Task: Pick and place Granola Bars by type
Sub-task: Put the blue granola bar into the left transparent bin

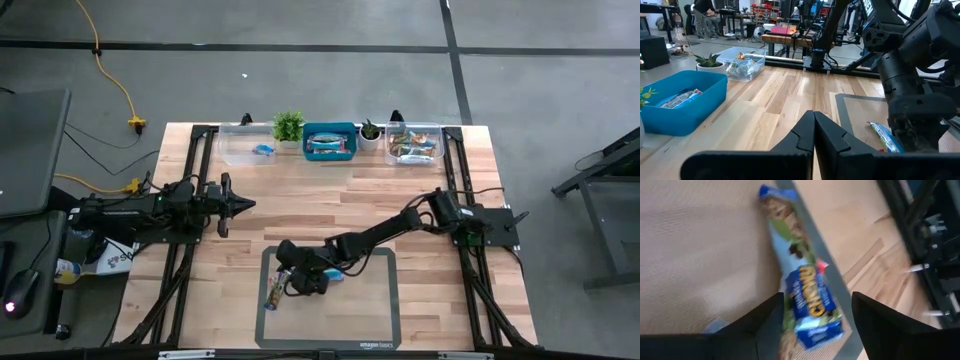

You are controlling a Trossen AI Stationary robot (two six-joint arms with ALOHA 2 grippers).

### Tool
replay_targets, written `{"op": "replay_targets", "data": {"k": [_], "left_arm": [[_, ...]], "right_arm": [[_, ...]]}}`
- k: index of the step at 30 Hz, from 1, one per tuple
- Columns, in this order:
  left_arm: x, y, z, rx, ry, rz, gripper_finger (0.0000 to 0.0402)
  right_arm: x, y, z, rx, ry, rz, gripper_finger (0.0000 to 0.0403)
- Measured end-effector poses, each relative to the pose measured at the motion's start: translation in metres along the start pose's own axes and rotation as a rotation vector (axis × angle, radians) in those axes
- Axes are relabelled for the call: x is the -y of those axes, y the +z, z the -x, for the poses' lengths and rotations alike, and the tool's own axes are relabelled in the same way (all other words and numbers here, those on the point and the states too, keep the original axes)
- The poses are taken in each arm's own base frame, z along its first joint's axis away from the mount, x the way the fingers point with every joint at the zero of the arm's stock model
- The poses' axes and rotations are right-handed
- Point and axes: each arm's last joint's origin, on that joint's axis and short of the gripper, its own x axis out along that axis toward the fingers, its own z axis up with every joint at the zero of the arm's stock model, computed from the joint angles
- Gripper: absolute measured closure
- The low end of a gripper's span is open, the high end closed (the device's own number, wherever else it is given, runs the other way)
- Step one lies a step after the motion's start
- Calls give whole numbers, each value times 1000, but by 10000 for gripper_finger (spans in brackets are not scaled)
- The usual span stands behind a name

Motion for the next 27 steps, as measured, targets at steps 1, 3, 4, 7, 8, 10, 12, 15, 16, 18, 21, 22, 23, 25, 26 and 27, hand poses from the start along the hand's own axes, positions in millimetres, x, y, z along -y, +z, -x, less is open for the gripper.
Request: {"op": "replay_targets", "data": {"k": [1, 3, 4, 7, 8, 10, 12, 15, 16, 18, 21, 22, 23, 25, 26, 27], "left_arm": [[0, 0, 0, 0, 0, 0, 400], [0, 0, 0, -1, 0, 0, 400], [0, 0, 0, 0, 0, 0, 400], [0, 0, 0, 0, 0, 0, 400], [0, 0, 0, 0, 0, 0, 400], [0, 0, 0, 0, 0, 0, 400], [0, 0, 0, 0, 0, 0, 400], [0, 0, 0, 0, 0, 0, 400], [0, 0, 0, 0, 0, 0, 400], [0, 0, 0, 0, 0, 0, 400], [0, 0, 0, 0, 0, 0, 400], [0, 0, 0, 0, 0, 0, 400], [0, 0, 0, 0, 0, 0, 400], [0, 0, 0, 0, 0, 0, 400], [0, 0, 0, 0, 0, 0, 400], [0, 0, 0, 0, 0, 0, 400]], "right_arm": [[0, 0, 0, 1, -4, -5, 187], [0, 0, 0, 4, -7, -18, 187], [1, 0, 0, 6, -7, -20, 187], [2, -2, 0, 2, -5, -27, 189], [3, -3, 0, 3, -4, -37, 191], [5, -5, 0, 12, 3, -67, 196], [6, -8, 0, 16, 14, -95, 203], [8, -10, 0, 12, 15, -120, 214], [8, -11, 0, 12, 14, -123, 218], [9, -12, 0, 11, 14, -125, 225], [9, -12, 0, 17, 20, -126, 234], [9, -11, 0, 20, 23, -125, 238], [9, -11, 0, 21, 24, -125, 241], [8, -11, 0, 20, 28, -125, 248], [8, -12, 0, 18, 31, -125, 251], [7, -12, 0, 14, 34, -125, 255]]}}
